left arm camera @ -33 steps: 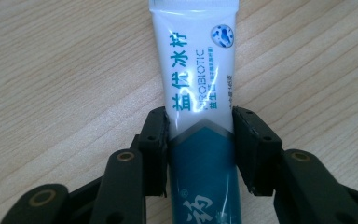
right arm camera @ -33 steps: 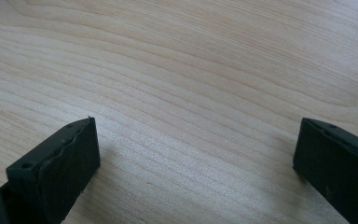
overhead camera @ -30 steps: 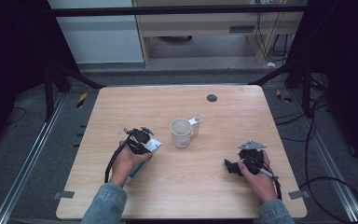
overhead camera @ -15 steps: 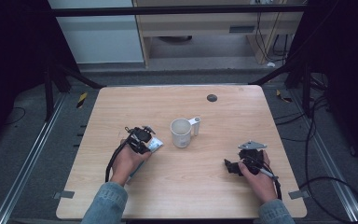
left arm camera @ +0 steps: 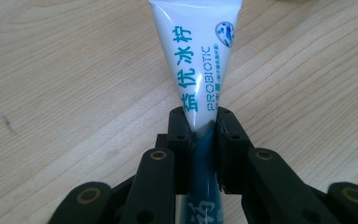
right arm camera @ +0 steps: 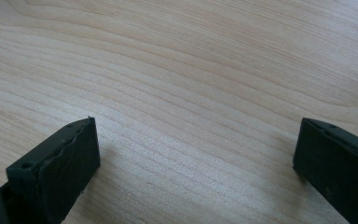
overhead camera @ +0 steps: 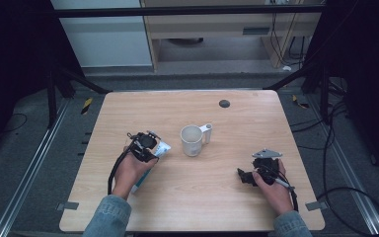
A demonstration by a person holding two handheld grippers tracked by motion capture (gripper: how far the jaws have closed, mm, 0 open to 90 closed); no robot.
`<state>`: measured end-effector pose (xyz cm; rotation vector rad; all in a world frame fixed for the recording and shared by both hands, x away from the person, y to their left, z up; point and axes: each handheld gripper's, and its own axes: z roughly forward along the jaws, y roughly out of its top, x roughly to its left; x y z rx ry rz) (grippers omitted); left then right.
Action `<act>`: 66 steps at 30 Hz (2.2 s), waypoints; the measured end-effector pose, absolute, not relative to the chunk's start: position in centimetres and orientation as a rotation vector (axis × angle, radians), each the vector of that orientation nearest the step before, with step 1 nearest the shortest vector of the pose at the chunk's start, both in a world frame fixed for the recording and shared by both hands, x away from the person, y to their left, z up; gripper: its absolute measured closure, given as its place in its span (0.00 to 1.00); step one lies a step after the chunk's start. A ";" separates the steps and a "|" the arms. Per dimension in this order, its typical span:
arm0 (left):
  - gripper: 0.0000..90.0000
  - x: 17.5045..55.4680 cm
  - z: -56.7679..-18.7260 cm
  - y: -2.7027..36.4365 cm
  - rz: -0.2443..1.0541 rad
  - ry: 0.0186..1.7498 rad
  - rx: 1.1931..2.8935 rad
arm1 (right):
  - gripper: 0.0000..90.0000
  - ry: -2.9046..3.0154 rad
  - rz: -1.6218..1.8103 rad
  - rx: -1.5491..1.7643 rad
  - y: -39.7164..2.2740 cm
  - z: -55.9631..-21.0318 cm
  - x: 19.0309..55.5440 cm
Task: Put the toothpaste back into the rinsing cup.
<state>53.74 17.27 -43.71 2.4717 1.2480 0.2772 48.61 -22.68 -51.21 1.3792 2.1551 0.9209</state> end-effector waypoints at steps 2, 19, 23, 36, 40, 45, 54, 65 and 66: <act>0.87 53.6 -43.3 17.6 0.288 1.245 2.455 | 0.01 2.155 0.920 1.379 -22.7 -51.2 48.6; 0.87 52.9 -39.2 18.5 0.367 1.202 2.369 | 0.01 2.156 0.921 1.380 -22.7 -51.2 48.6; 0.87 53.1 -38.1 17.8 0.386 1.181 2.346 | 0.01 2.156 0.921 1.380 -22.7 -51.2 48.6; 0.87 53.6 -35.7 16.3 0.416 1.121 2.298 | 0.00 2.158 0.924 1.381 -22.7 -51.2 48.6; 0.87 53.7 -34.8 15.6 0.429 1.095 2.283 | 0.00 2.158 0.921 1.380 -22.7 -51.2 48.6; 0.87 54.1 -33.9 14.5 0.442 1.066 2.266 | 0.00 2.158 0.923 1.380 -22.7 -51.2 48.6; 0.87 54.5 -32.6 12.6 0.453 1.024 2.235 | 0.00 2.158 0.920 1.378 -22.7 -51.2 48.6; 0.87 54.9 -30.7 10.5 0.482 0.969 2.210 | 0.00 2.160 0.918 1.372 -22.7 -51.2 48.6; 0.87 54.9 -30.7 10.3 0.483 0.963 2.214 | 0.00 2.158 0.919 1.374 -22.7 -51.2 48.6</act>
